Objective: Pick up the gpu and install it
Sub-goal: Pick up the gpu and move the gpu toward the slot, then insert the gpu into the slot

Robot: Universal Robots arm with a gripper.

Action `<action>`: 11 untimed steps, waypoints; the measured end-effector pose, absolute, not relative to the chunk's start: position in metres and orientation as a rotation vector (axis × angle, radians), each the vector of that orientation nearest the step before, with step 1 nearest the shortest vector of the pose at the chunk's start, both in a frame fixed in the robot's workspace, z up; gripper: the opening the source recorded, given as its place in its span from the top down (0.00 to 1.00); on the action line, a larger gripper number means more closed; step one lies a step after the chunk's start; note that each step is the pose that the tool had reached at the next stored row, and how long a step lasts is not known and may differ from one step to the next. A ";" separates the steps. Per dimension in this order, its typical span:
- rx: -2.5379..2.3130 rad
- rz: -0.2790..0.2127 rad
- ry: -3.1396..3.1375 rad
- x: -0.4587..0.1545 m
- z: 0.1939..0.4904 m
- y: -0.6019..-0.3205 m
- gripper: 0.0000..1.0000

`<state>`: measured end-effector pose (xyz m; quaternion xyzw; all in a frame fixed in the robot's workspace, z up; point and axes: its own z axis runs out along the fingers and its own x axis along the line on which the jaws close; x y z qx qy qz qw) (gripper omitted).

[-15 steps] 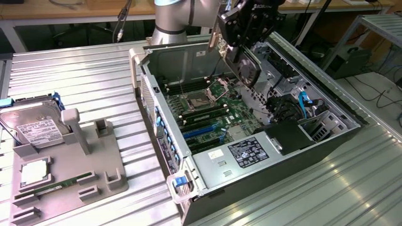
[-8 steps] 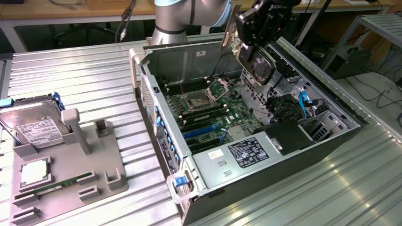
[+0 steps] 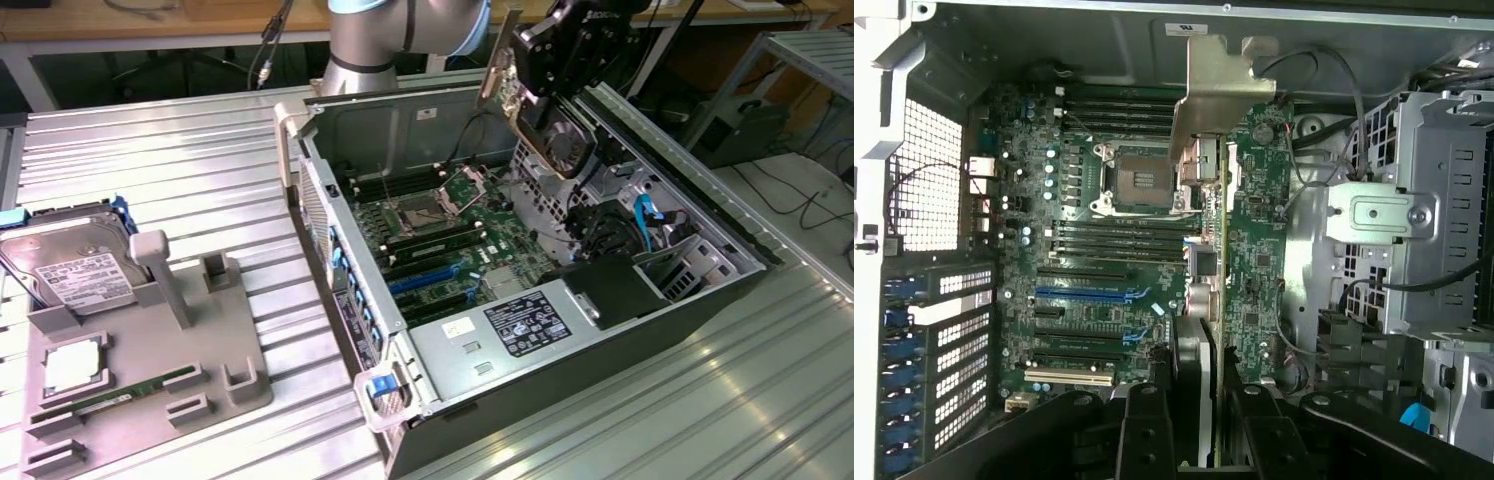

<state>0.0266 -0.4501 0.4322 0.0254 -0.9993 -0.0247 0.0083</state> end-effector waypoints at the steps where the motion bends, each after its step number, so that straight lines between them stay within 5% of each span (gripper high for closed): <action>1: 0.080 -0.077 -3.123 0.027 0.432 -0.450 0.72; 11: 0.080 -0.077 -3.123 0.027 0.432 -0.450 0.72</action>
